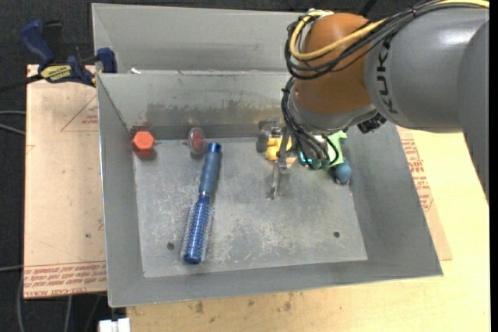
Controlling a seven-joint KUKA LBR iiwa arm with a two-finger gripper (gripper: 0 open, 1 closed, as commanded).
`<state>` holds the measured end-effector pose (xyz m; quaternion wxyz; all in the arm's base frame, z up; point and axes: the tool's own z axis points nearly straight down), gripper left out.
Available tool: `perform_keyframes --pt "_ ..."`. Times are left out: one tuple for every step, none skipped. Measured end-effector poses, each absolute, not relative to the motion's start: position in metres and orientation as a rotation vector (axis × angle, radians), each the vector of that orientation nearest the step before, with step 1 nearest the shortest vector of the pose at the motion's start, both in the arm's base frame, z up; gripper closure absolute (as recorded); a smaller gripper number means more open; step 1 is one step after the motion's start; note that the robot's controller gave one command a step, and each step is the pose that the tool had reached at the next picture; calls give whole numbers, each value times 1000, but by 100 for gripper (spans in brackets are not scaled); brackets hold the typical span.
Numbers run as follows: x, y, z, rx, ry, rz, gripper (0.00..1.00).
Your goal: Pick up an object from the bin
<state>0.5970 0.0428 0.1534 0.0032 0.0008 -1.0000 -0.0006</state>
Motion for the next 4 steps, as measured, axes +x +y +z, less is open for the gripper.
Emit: perform_keyframes --pt "655 26 149 33 -3149 0 0" --pt "655 -46 82 50 -3141 2 0" --pt "639 -117 70 -187 -3138 2 0" --pt "640 -113 70 -181 -3140 -3 100"
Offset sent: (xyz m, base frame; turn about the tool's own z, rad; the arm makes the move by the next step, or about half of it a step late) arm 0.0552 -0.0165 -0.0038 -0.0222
